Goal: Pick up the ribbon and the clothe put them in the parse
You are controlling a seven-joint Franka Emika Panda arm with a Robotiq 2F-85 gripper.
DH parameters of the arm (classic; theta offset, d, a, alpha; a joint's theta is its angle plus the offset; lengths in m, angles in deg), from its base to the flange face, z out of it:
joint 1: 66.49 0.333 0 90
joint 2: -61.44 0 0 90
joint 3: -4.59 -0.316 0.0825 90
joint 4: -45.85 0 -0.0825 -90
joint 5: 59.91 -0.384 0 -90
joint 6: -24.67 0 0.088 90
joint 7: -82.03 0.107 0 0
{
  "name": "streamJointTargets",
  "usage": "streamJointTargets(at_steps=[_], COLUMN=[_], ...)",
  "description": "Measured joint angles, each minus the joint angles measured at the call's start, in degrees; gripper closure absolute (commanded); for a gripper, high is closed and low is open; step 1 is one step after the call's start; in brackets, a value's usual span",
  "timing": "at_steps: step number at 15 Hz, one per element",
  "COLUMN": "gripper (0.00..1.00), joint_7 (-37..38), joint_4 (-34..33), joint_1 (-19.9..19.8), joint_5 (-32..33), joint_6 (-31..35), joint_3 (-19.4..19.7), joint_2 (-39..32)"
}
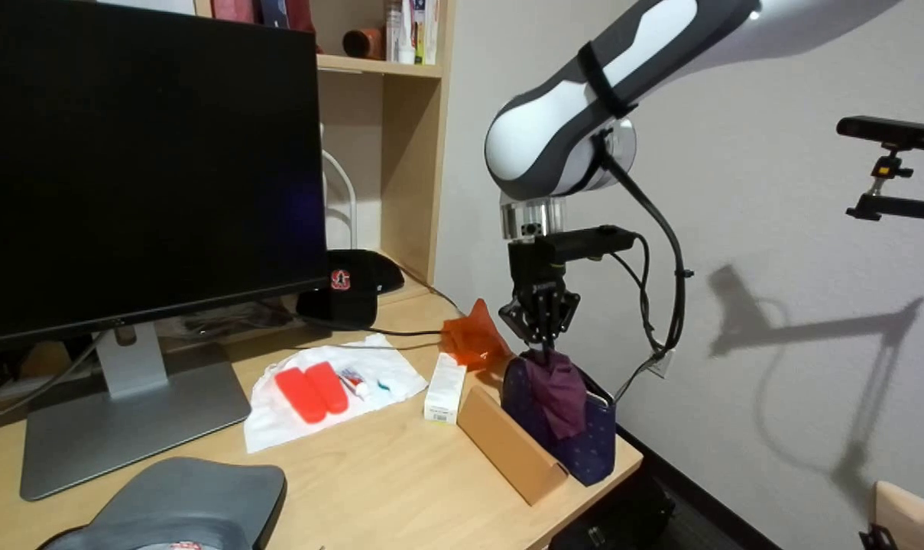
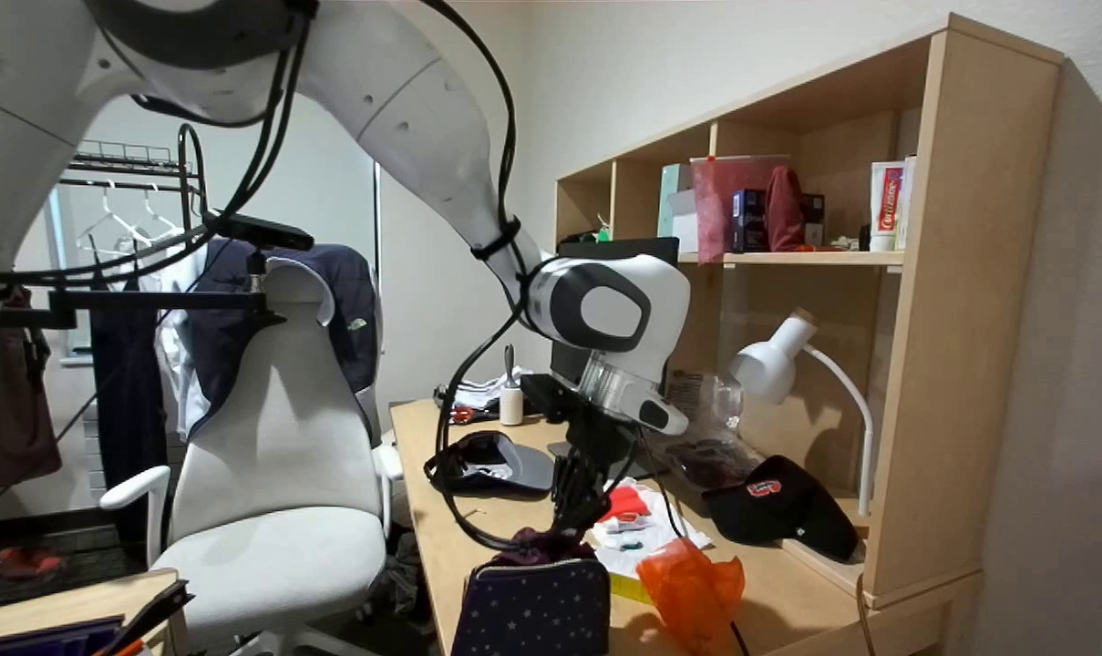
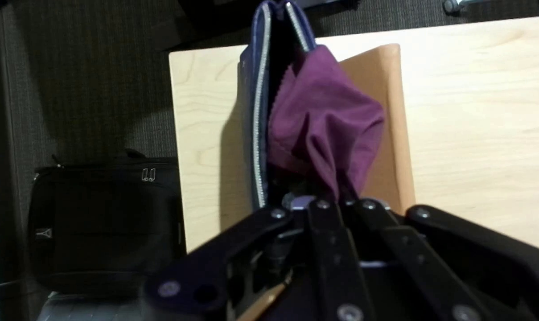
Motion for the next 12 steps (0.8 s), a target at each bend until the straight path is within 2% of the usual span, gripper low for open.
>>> streamJointTargets(at_steps=[5, 6, 7, 12], gripper=[0.92, 0.67, 0.67, 0.37], joint_7=[-1.3, -1.3, -1.3, -1.4], joint_4=[0.4, 0.9, 1.3, 2.9], joint_1=[-0.3, -0.4, -0.5, -0.5], joint_5=[0.0, 0.0, 0.0, 0.0], joint_6=[1.8, 2.4, 3.0, 6.0], joint_3=[-0.1, -0.1, -0.1, -0.1], joint_2=[-3.1, -3.2, -3.2, -2.1])
